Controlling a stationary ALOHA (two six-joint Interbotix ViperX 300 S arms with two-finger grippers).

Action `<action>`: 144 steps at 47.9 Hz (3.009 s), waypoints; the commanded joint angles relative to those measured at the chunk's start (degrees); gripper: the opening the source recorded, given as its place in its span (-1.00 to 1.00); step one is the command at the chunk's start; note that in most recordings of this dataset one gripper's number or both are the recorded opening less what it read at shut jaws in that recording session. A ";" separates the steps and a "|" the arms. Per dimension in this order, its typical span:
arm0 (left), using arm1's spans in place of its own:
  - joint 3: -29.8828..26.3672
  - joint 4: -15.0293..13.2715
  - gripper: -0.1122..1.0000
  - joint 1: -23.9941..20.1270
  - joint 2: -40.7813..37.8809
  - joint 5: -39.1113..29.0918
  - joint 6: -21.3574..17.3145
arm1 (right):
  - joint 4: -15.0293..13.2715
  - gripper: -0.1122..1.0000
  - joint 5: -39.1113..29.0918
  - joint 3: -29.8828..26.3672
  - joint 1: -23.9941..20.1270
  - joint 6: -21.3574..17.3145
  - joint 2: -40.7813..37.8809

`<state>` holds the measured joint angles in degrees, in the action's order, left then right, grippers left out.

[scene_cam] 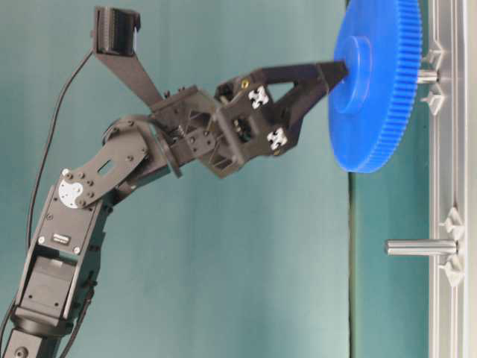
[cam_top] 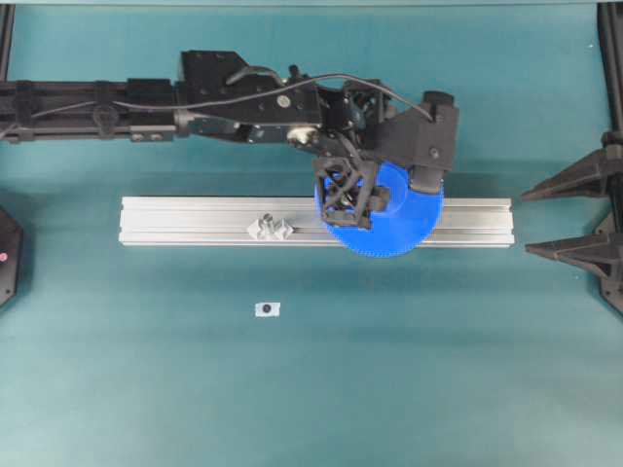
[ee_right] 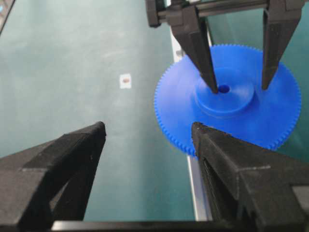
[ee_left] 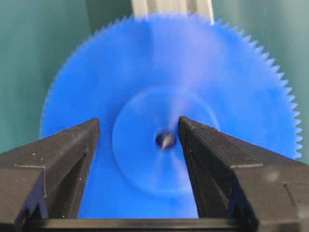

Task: Insert the large gear onto the shaft.

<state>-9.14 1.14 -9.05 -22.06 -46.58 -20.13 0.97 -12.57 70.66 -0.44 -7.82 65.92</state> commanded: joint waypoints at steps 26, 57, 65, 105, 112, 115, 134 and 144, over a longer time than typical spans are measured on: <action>2.99 0.35 0.47 -0.53 2.81 0.70 -0.26 | 0.26 0.59 0.53 -1.58 -0.09 -0.53 -0.44; -4.75 0.18 0.27 0.97 2.29 -0.70 -0.53 | 0.18 0.59 0.53 -1.23 -0.09 -0.53 -0.35; -3.43 0.18 -0.22 1.32 1.76 -0.70 -0.53 | 0.18 0.59 0.62 -1.23 -0.09 -0.53 -0.35; -5.45 0.35 -0.77 1.85 1.85 -4.83 -0.18 | 0.26 0.59 0.62 -1.32 -0.18 -0.53 -0.35; -4.83 0.18 -0.77 3.16 1.41 -4.66 -0.09 | 0.26 0.59 0.70 -1.14 -0.26 -0.53 -0.44; -4.39 0.35 -0.77 3.16 0.26 -3.87 0.00 | 0.26 0.59 0.79 -1.14 -0.18 -0.53 -0.44; -5.27 0.35 -0.77 2.81 -1.32 -1.05 -0.44 | 0.26 0.59 1.23 -1.23 -0.26 -0.53 -0.53; -7.82 0.35 -0.77 2.37 1.76 -4.39 -0.53 | 0.26 0.59 1.32 -0.97 -0.26 -0.53 -0.53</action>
<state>-14.15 1.32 -6.50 -24.61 -49.92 -20.57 1.14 -11.78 70.58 -0.62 -7.91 65.92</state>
